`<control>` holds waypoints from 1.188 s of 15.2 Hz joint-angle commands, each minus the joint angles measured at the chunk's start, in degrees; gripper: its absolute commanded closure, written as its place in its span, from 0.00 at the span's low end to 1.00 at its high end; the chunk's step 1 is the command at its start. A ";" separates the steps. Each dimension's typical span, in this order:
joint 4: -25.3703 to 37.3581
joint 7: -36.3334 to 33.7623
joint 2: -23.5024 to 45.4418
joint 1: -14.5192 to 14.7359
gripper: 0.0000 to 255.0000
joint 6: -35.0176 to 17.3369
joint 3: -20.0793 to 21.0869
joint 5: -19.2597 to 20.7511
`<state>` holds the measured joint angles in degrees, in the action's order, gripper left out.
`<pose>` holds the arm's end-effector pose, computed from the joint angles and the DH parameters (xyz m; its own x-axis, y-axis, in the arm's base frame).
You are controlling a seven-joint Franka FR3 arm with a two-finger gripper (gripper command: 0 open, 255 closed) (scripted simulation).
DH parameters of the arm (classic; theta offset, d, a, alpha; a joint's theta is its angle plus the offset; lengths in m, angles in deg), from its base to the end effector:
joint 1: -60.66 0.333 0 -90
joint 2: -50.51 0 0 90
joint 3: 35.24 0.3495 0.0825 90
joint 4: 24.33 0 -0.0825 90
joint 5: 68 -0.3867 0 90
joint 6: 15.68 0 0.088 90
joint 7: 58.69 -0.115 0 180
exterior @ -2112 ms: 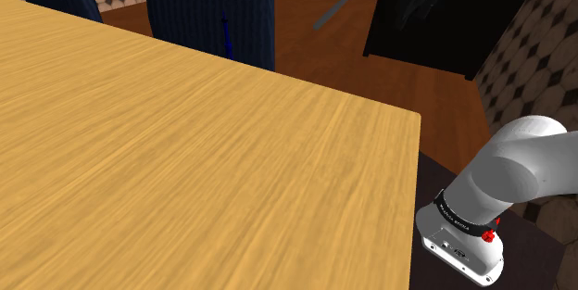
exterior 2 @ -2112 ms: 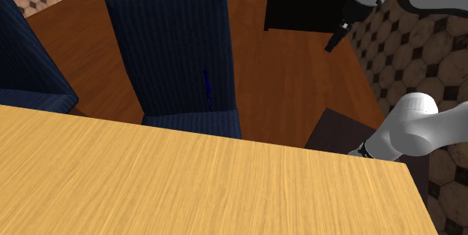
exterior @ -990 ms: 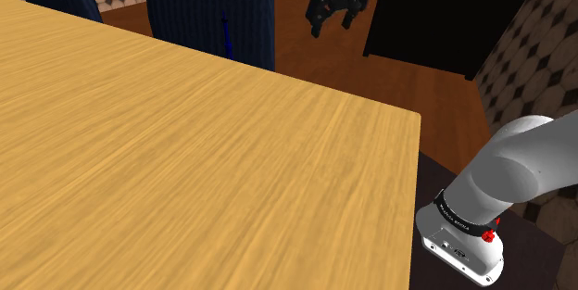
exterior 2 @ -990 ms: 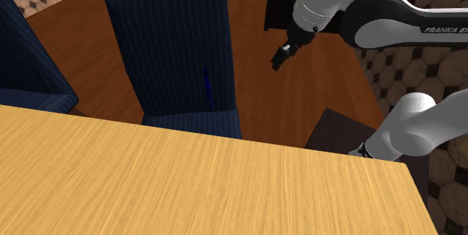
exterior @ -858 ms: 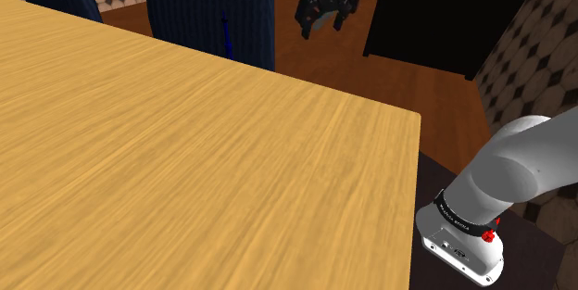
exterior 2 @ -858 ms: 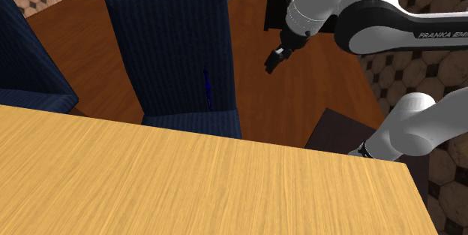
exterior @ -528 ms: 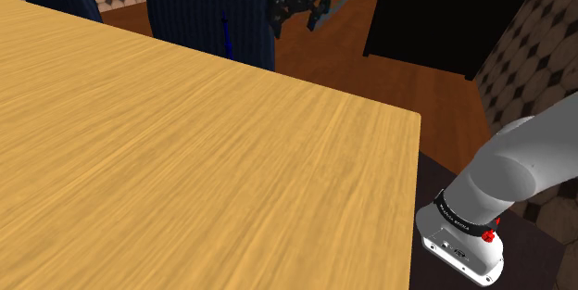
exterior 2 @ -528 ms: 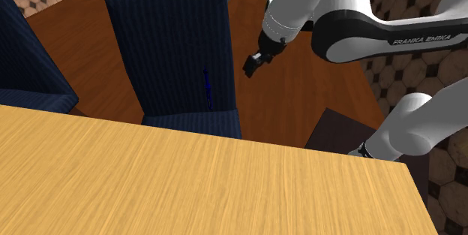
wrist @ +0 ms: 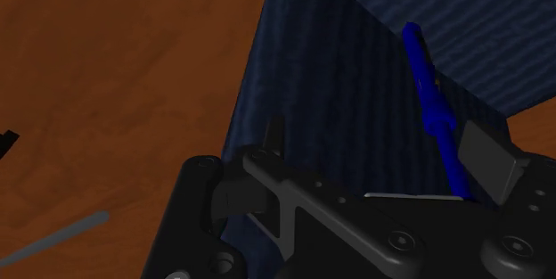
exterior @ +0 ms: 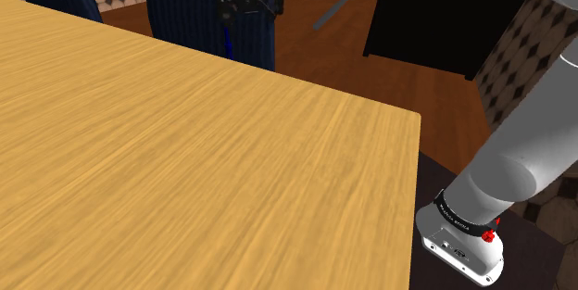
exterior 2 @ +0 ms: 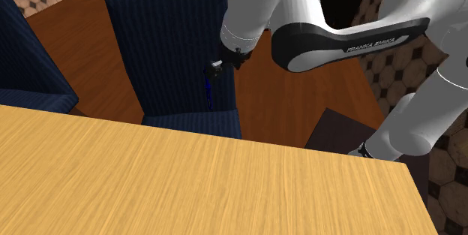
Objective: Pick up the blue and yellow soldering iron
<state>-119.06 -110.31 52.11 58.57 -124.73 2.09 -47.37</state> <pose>0.5058 0.3164 0.6346 0.9024 -0.1817 0.3907 -0.2160 -0.9753 0.0455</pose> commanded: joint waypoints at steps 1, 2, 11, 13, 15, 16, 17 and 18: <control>5.98 -4.38 5.87 2.14 0.00 2.16 1.56 4.99; 9.14 -6.04 8.83 3.58 0.00 3.35 1.85 7.39; 6.39 -9.64 11.42 4.81 0.00 -0.90 1.24 10.14; 6.39 -9.64 11.42 4.80 0.00 -0.90 1.24 10.14; 6.44 -9.63 11.49 4.81 1.00 -0.90 1.23 10.18; 6.43 -9.62 11.48 4.80 1.00 -0.91 1.22 10.17; 6.45 -9.62 11.50 4.81 1.00 -0.91 1.22 10.18; 6.42 -9.63 11.47 4.80 1.00 -0.92 1.23 10.17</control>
<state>-112.60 -119.94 63.58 63.38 -125.67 3.33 -37.20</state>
